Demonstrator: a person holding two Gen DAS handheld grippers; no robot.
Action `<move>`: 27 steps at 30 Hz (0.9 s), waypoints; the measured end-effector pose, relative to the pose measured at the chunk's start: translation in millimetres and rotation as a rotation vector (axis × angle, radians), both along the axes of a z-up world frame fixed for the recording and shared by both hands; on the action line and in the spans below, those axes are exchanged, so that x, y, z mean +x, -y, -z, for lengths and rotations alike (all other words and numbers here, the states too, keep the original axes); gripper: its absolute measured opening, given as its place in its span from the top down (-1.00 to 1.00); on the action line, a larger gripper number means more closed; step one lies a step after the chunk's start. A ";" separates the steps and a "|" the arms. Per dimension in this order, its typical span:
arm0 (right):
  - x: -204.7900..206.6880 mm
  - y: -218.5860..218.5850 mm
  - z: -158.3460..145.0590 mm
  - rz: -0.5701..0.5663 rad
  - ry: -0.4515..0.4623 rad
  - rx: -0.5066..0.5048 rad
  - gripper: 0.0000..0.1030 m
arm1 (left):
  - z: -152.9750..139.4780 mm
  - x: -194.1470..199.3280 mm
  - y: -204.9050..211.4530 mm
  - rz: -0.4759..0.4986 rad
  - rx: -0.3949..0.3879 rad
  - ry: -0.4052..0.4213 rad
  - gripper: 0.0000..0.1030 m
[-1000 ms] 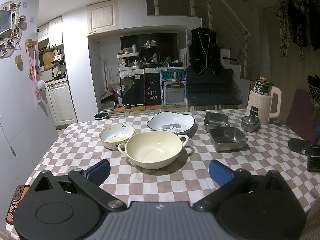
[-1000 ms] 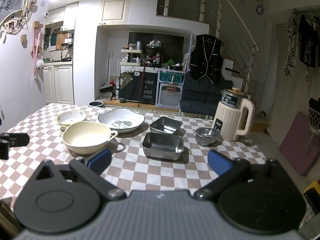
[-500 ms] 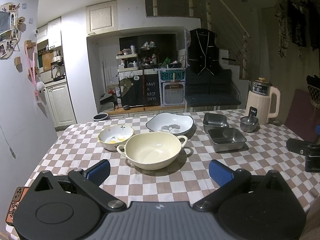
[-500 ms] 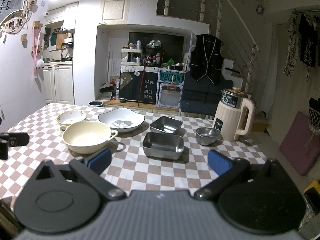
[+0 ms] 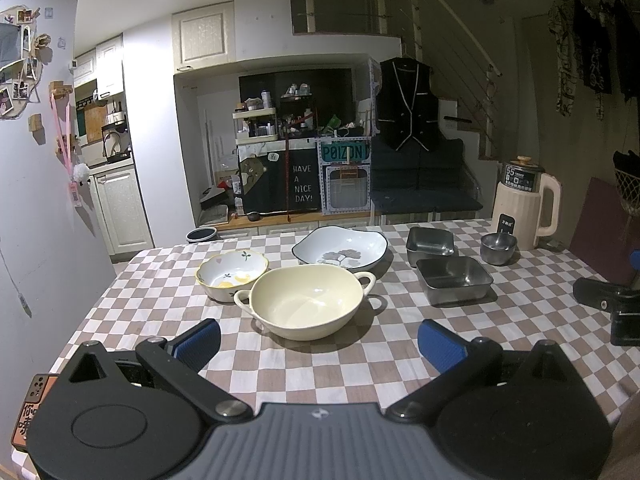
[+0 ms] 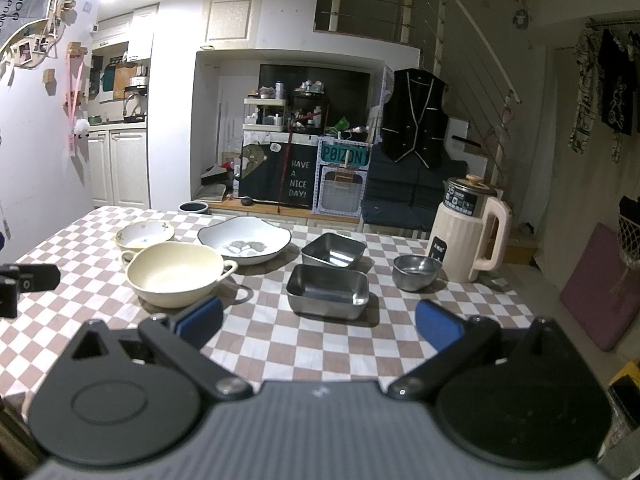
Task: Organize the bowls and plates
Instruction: 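Reach the left tool to the white ginkgo plate rim and grasp it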
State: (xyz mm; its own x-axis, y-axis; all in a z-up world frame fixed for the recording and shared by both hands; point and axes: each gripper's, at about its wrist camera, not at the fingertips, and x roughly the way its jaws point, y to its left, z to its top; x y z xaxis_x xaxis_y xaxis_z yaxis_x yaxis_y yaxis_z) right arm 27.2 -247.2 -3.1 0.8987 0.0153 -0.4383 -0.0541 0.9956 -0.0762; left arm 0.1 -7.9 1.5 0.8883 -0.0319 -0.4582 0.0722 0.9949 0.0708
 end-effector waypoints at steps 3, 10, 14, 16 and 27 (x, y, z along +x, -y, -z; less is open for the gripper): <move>-0.6 -1.0 0.1 -0.001 0.001 0.000 -1.00 | -0.4 -0.2 -0.2 -0.001 0.000 0.001 -1.00; -1.7 -2.0 -1.7 0.000 0.009 0.010 -1.00 | -6.2 -4.8 -1.3 0.003 -0.024 0.021 -1.00; 1.1 -3.1 -2.3 -0.003 0.015 0.011 -1.00 | -10.0 -4.9 -1.3 0.000 -0.029 0.037 -1.00; 3.8 0.1 -3.4 0.002 0.022 0.021 -1.00 | -13.3 -1.6 -3.4 -0.001 -0.040 0.044 -1.00; 54.1 -3.8 -23.3 -0.010 0.109 0.045 -1.00 | -44.4 59.0 -14.4 0.048 -0.007 0.119 -1.00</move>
State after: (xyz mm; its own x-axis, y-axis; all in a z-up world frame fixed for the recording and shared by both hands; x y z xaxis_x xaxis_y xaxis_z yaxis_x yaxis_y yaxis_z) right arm 81.2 -243.4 20.3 0.9407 0.0414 -0.3367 -0.0574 0.9976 -0.0375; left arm 59.1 6.5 45.9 0.9336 -0.0788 -0.3495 0.1116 0.9909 0.0747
